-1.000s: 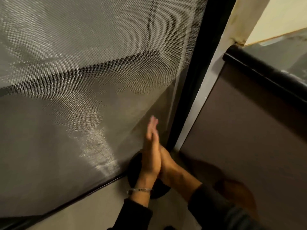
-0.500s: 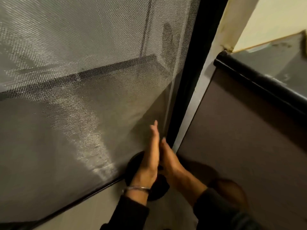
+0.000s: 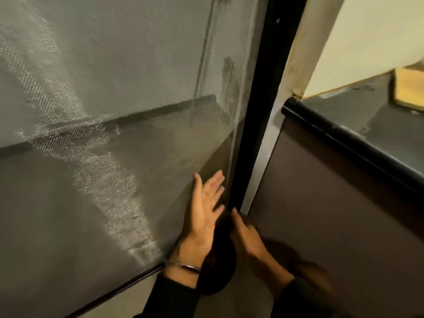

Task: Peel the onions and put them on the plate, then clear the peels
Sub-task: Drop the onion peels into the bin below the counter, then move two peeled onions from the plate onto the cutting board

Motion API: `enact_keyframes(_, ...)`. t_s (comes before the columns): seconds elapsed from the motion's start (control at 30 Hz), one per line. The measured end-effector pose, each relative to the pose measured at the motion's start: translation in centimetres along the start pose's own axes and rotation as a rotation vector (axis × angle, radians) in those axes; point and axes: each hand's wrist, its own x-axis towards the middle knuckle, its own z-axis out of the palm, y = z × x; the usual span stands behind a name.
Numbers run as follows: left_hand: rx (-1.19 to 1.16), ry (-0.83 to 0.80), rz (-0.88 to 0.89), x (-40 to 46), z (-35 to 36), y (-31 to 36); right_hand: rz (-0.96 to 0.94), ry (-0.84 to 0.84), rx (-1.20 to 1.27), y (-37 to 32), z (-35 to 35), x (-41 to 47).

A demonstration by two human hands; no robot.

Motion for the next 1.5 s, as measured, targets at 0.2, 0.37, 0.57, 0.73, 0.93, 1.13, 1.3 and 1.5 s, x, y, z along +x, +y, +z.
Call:
enact_keyframes(0.2, 0.357, 0.140, 0.212, 1.7, 1.8, 0.9, -0.288, 0.079, -0.263, -8.3, -2.0, -1.7)
enact_keyframes(0.37, 0.679, 0.039, 0.461, 1.3, 6.0, 4.8, -0.522, 0.121, -0.522, -14.7, -4.8, -3.8)
enact_keyframes(0.57, 0.854, -0.073, 0.702, 0.1, 13.4, 9.5, -0.626, 0.294, -0.734, -21.4, -10.6, -7.1)
enact_keyframes(0.73, 0.881, -0.176, 0.750, -0.5, 20.6, 10.7, -0.586, 0.474, -0.868, -24.5, -18.0, -10.3)
enact_keyframes(0.93, 0.936, -0.288, 0.804, -1.8, 29.7, 10.2, -0.486, 0.641, -0.921, -26.0, -27.2, -13.6)
enact_keyframes(1.13, 1.098, -0.369, 0.802, 0.0, 37.1, 8.8, -0.310, 0.762, -0.875, -26.2, -35.3, -15.2)
enact_keyframes(1.3, 1.214, -0.375, 0.703, 3.1, 41.0, 7.1, -0.179, 0.838, -0.722, -25.7, -40.9, -15.2)
enact_keyframes(1.5, 1.352, -0.340, 0.679, 7.7, 45.4, 5.1, -0.020, 0.894, -0.691, -24.6, -48.0, -13.3)
